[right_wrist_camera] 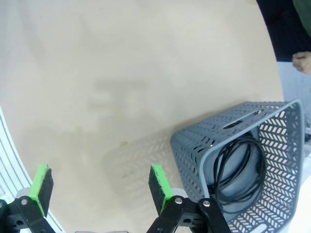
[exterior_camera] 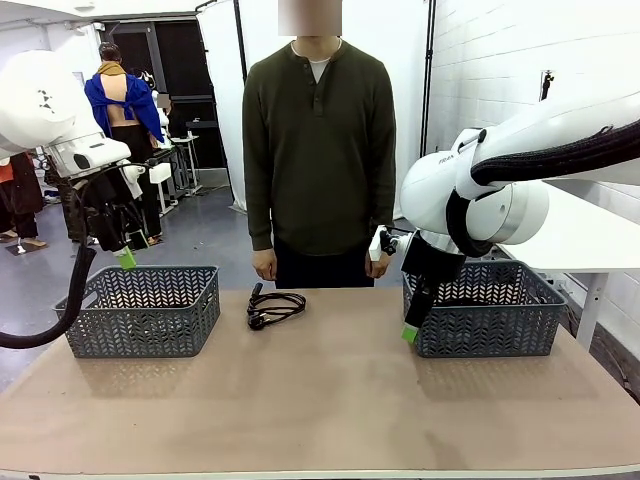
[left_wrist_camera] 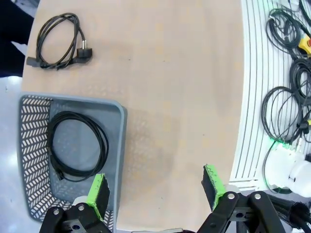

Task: Organize the cables according to human instructions.
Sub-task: Pick up a bundle of cables and place it in the basket indicated by the human.

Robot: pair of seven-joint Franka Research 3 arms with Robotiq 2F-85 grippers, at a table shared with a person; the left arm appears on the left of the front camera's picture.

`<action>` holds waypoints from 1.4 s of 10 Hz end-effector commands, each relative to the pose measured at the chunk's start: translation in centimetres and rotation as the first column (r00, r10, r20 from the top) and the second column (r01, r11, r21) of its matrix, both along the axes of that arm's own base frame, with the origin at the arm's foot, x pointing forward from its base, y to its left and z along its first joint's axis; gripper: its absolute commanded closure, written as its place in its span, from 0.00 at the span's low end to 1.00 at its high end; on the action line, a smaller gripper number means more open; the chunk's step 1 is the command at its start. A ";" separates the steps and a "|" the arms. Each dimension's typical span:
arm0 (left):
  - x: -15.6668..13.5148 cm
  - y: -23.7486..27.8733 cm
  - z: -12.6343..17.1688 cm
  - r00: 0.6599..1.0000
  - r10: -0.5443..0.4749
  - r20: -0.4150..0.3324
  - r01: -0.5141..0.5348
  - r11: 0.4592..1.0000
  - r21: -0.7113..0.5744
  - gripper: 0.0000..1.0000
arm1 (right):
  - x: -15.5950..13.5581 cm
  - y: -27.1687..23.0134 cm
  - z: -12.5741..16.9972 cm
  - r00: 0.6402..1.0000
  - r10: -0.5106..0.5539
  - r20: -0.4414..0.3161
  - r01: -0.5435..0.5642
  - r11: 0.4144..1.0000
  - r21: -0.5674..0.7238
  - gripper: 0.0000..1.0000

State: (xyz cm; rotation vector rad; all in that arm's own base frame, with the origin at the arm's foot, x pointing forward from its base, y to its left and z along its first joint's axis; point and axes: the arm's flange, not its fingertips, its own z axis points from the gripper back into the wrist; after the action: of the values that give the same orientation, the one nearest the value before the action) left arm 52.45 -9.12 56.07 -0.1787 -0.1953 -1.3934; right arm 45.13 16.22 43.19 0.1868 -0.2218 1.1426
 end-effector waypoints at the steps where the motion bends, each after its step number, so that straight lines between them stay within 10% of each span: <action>1: -2.2 -0.3 -0.5 0.991 0.131 0.025 -0.131 0.991 0.012 0.00 | 0.0 -0.1 0.0 1.000 0.007 -0.005 -0.007 1.000 -0.002 0.00; 6: -8.6 -2.6 -3.7 0.978 0.180 0.105 -0.181 0.984 -0.008 0.00 | 0.0 -0.1 0.0 1.000 0.007 -0.005 -0.007 1.000 -0.002 0.00; 14: -11.1 -6.0 -8.2 0.981 0.155 0.113 -0.145 0.985 -0.095 0.00 | 0.0 -0.1 0.0 1.000 0.007 -0.005 -0.007 1.000 -0.002 0.00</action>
State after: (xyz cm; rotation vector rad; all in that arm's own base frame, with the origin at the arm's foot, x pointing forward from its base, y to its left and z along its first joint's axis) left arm 41.67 -15.30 48.14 -0.1119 -0.3425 -1.2559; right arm 45.14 16.21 43.20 0.1868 -0.2218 1.1425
